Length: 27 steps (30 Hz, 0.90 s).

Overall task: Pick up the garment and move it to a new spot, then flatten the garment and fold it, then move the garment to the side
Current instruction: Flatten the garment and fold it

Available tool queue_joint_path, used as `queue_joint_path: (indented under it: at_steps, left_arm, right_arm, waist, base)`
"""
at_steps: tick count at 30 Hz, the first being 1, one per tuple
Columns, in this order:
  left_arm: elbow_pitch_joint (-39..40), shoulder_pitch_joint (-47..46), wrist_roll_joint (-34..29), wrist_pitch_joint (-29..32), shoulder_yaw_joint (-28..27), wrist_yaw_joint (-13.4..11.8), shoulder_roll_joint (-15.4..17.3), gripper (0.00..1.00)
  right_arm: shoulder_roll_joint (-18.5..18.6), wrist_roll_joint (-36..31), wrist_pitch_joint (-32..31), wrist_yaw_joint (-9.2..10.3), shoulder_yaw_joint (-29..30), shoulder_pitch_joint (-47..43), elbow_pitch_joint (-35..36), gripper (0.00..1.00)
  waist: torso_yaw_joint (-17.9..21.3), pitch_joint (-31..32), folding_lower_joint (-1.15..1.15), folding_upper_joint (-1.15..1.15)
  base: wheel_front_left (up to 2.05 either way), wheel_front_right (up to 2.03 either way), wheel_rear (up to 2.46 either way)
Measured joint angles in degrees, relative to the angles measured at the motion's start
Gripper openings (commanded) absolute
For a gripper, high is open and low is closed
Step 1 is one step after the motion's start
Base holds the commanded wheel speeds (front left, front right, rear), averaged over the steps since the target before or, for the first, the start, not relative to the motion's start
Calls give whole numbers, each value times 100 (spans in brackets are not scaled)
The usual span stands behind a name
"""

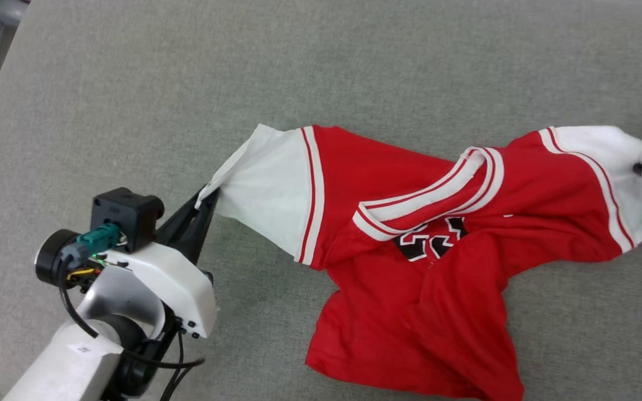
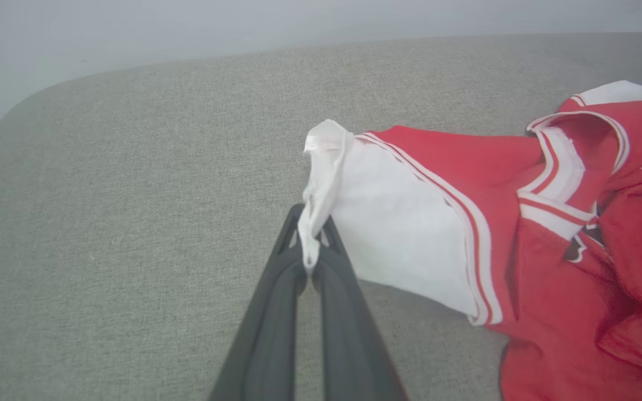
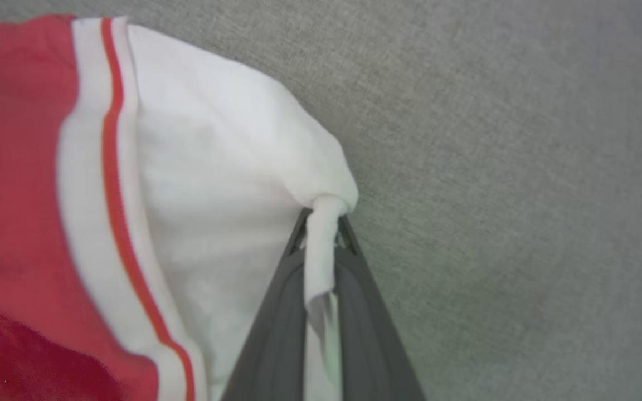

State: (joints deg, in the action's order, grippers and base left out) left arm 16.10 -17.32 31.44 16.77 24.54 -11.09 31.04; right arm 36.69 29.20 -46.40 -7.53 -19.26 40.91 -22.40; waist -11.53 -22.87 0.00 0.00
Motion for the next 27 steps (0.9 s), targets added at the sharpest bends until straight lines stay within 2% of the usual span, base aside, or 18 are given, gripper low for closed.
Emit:
queue_joint_path:
  at_steps: [7,14,19,27]
  left_arm:
    - [-76,93,148,-93,-313,-52,194,0]
    - [-11,176,266,-167,-692,-119,450,0]
    - [82,185,398,-265,-1111,-158,688,0]
    - [158,177,497,-287,-1522,-151,1029,0]
  right_arm:
    - [11,36,864,0,168,225,-57,0]
    - [8,144,1435,0,310,257,52,0]
    - [23,210,1974,-1,533,263,357,0]
    - [25,313,2459,-3,794,258,784,0]
  waist:
    - [208,419,0,0]
    - [444,852,0,0]
    - [702,1246,0,0]
    - [967,1646,-1,0]
  base:
    - [0,0,0]
    - [0,0,0]
    - [0,0,0]
    - [0,0,0]
